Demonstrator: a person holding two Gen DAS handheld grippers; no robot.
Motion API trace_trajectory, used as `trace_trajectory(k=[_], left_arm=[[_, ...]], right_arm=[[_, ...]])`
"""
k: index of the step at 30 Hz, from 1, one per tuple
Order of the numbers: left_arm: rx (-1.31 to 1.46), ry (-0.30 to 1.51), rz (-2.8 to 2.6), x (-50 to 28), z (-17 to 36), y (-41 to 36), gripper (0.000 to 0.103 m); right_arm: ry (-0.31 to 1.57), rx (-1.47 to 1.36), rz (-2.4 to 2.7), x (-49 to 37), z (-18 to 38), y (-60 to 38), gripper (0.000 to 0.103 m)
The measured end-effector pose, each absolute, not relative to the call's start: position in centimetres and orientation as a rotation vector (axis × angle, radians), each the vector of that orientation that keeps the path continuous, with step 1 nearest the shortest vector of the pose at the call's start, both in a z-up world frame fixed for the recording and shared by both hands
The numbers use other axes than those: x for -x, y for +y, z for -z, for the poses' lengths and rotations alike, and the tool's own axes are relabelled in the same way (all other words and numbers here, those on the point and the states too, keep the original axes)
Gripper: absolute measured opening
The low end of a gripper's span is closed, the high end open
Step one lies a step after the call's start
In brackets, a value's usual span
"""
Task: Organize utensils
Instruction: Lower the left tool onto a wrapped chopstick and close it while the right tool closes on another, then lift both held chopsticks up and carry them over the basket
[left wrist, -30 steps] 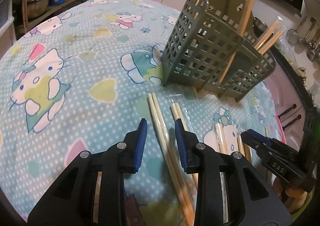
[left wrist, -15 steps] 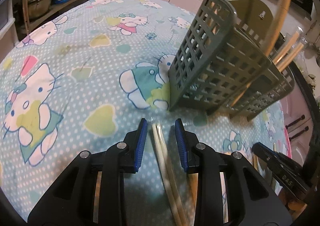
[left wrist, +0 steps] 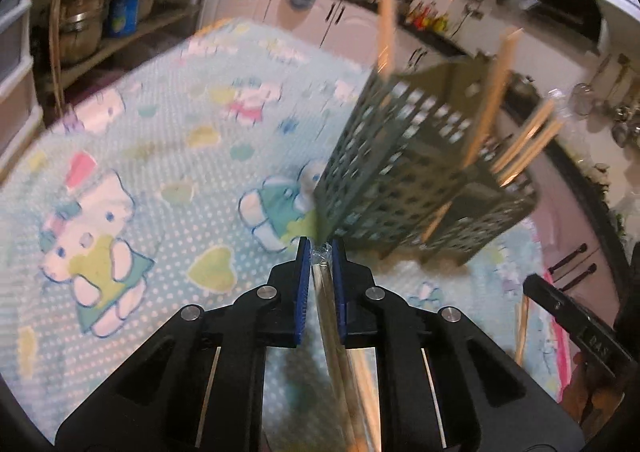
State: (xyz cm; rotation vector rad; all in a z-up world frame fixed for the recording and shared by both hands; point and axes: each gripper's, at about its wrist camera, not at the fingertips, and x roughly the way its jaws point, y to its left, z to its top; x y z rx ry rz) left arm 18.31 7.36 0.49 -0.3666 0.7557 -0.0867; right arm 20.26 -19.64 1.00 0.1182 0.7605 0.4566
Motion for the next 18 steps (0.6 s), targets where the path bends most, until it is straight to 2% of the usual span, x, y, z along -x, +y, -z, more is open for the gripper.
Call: trace_trajectory(k=[7, 18], left_arm=[[0.306, 0.576, 0.121, -14.6, -6.6, 6.7, 0.005], [0.322, 0.464, 0.16, -12.6, -10.5, 6.4, 0.003]], right_arm=[[0.631, -0.1, -0.494, -18.2, -5.3, -18.5, 0.008], [0.45, -0.071, -0.541, -16.0, -11.0, -16.9, 0.002]])
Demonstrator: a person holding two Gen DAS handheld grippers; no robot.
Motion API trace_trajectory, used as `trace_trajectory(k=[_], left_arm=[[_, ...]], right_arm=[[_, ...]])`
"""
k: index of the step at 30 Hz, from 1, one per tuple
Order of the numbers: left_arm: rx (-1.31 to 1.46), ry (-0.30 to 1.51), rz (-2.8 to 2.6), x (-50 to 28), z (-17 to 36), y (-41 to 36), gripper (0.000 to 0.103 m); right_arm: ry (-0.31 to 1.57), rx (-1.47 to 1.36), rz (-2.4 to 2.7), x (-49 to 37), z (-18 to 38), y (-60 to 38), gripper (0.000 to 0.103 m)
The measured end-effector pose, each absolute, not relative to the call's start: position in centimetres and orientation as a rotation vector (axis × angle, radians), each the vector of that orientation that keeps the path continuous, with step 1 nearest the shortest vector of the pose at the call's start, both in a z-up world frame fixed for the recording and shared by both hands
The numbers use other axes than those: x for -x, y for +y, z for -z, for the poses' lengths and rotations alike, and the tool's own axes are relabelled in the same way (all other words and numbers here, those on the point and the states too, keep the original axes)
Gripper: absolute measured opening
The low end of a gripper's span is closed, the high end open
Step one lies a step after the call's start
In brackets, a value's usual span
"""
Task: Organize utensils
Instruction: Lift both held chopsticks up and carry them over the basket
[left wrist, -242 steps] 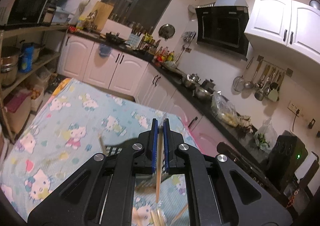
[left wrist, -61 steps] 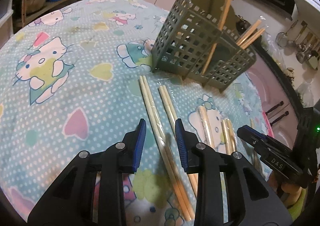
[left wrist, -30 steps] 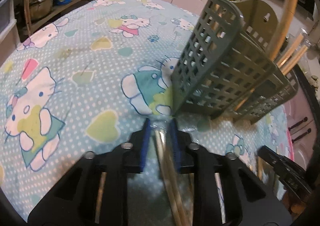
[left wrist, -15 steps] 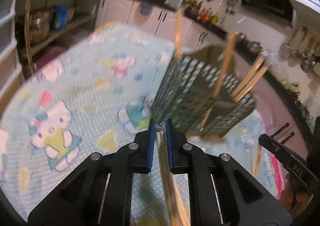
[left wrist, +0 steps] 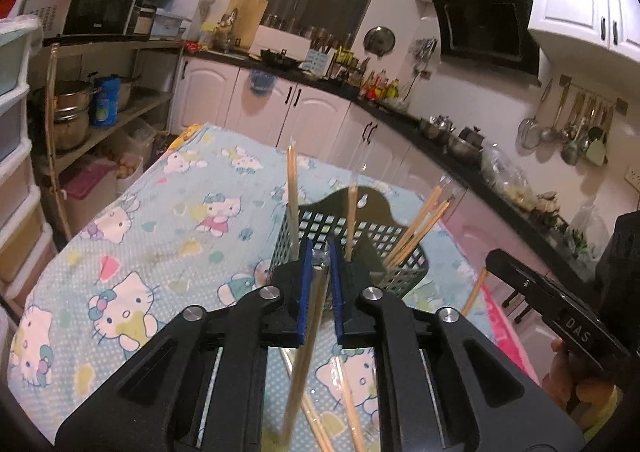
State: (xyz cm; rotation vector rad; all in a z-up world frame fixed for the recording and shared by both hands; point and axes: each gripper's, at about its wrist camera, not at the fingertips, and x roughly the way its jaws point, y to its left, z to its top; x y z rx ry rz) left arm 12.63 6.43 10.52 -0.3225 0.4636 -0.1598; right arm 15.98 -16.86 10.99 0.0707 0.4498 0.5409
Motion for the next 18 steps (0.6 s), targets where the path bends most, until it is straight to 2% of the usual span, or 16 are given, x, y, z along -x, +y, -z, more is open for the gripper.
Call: trace_trajectory(k=[18], left_arm=[[0.308, 0.37, 0.247, -15.2, -16.2, 5.7, 0.001]], right_arm=[[0.354, -0.061, -0.535, -17.2, -15.9, -16.3, 0.001]])
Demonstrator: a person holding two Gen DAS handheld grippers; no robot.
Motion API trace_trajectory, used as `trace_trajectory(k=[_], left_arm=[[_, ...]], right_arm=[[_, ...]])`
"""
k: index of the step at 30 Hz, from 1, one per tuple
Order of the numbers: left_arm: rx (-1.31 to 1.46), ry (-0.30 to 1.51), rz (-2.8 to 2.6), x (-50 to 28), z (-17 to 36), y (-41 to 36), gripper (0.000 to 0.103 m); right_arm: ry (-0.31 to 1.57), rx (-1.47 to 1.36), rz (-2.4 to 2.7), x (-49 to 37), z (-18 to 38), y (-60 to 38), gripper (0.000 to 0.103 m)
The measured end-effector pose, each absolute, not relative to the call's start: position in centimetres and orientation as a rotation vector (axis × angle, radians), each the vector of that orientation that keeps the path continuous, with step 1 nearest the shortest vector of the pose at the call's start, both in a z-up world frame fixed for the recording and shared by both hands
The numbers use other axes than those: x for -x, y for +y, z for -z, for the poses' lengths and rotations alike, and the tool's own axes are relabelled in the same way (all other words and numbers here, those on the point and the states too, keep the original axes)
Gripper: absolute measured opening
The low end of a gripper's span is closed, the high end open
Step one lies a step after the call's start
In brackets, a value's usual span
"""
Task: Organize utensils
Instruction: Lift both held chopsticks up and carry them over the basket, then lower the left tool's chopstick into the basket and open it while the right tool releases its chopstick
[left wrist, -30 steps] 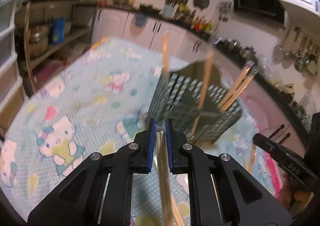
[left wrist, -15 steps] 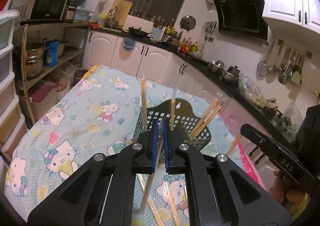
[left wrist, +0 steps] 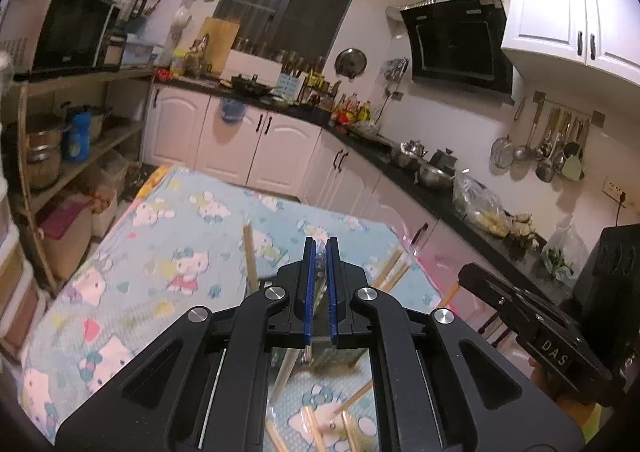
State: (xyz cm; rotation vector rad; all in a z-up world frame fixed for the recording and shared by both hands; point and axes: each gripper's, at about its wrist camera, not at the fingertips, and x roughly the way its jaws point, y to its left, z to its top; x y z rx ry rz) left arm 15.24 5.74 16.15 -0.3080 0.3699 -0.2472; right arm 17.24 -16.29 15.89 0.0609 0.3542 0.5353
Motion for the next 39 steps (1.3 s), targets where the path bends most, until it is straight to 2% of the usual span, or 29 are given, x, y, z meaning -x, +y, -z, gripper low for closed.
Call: trace_trajectory(k=[19, 29, 39], left_arm=[[0.278, 0.217, 0.217, -16.9, -21.7, 6.1, 0.001], [0.312, 0.212, 0.212, -19.2, -20.5, 6.3, 0.001], [0.355, 0.253, 0.219, -21.3, -17.1, 6.3, 0.001]], right_arm=[[0.189, -0.037, -0.523, -18.9, -23.5, -15.4, 0.001], [0.147, -0.01, -0.487, -21.0, -24.8, -14.3, 0.001], [0.183, -0.012, -0.487, -23.5, -22.1, -13.7, 0.001]])
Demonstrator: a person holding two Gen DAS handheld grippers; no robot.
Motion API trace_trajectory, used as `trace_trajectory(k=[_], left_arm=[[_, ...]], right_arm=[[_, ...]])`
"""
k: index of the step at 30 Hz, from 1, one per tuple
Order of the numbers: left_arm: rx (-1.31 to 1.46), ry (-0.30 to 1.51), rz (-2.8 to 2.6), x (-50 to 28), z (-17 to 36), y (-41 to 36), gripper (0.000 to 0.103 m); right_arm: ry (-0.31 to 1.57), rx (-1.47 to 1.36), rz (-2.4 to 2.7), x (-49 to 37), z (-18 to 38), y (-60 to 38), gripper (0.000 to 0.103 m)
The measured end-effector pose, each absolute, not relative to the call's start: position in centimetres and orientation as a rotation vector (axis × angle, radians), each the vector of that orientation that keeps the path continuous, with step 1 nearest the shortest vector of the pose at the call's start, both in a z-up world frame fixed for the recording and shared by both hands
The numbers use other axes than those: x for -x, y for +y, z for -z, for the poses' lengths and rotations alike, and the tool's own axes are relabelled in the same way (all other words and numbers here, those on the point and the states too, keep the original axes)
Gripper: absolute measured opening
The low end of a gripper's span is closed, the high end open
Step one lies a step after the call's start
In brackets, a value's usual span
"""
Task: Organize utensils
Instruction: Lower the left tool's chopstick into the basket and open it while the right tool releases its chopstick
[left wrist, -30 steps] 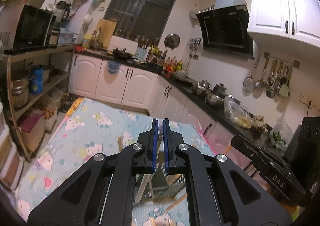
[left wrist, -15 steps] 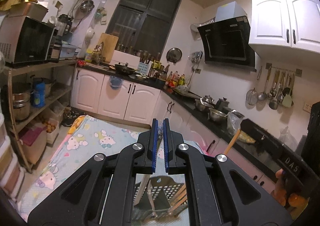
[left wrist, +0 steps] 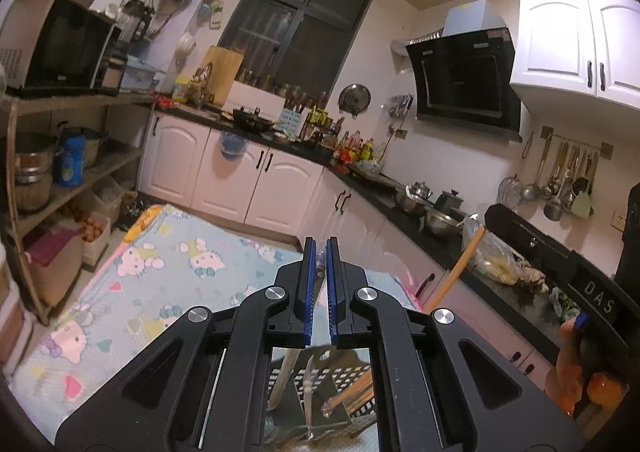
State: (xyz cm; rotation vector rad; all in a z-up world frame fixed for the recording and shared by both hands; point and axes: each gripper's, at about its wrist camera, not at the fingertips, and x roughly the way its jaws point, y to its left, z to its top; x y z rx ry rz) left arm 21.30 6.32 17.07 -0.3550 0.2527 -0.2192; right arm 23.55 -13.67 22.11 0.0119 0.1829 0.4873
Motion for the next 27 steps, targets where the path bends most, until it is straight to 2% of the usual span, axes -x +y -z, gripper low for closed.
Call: trace_trajectory(k=[14, 27], left_arm=[[0.393, 0.318, 0.243, -22.7, -12.7, 5.9, 0.001], [0.355, 0.357, 0.205, -22.7, -10.8, 5.8, 0.001]], right_arm=[[0.219, 0.018, -0.423, -26.6, -17.6, -13.4, 0.001], [0.302, -0.008, -0.41, -28.0, -13.5, -13.5, 0.001]])
